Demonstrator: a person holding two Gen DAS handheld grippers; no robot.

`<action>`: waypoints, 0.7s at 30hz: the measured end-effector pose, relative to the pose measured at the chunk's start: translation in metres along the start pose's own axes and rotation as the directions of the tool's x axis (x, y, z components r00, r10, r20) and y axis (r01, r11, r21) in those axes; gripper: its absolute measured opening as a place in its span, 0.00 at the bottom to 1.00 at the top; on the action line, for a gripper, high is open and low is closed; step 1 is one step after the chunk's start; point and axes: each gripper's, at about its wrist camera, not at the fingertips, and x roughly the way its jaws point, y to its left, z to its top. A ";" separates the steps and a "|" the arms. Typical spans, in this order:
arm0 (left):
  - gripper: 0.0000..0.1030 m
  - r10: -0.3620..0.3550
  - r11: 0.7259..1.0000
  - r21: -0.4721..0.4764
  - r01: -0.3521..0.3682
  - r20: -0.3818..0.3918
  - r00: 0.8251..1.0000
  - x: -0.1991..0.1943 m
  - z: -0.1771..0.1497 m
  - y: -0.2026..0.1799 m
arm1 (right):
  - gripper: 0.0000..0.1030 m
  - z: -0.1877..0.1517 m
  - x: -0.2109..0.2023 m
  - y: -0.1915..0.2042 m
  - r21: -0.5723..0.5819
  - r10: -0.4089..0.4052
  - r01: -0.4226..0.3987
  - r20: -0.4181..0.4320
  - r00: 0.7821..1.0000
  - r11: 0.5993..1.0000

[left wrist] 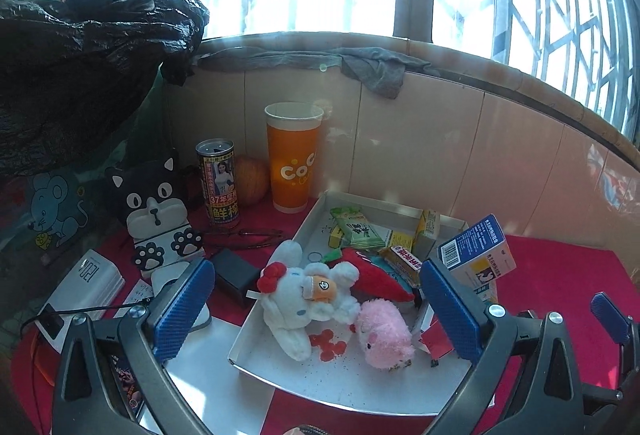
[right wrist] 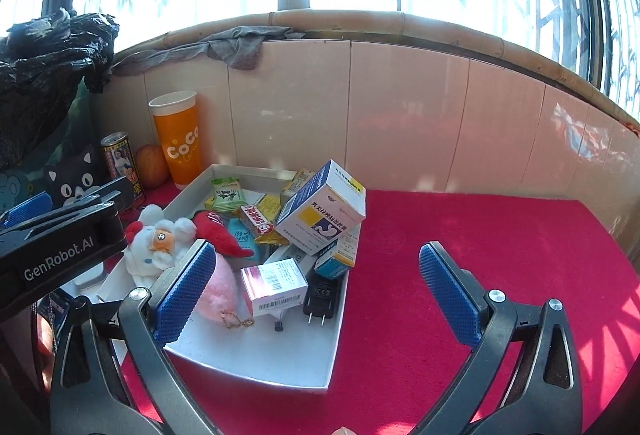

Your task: Organize objects

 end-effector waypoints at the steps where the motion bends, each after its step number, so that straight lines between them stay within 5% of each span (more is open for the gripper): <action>1: 1.00 0.000 1.000 0.010 0.000 0.006 1.000 -0.003 -0.001 -0.002 | 1.00 0.000 -0.002 -0.002 0.010 -0.004 0.004 0.002 1.000 1.000; 15: 1.00 -0.025 0.997 0.071 0.026 -0.015 1.000 -0.028 -0.011 -0.012 | 1.00 -0.012 -0.027 -0.027 0.055 -0.008 0.007 0.017 1.000 0.998; 21: 1.00 0.058 0.996 0.073 -0.055 -0.028 0.998 -0.040 -0.014 -0.012 | 1.00 -0.014 -0.039 -0.043 0.085 -0.030 0.029 0.017 0.999 0.996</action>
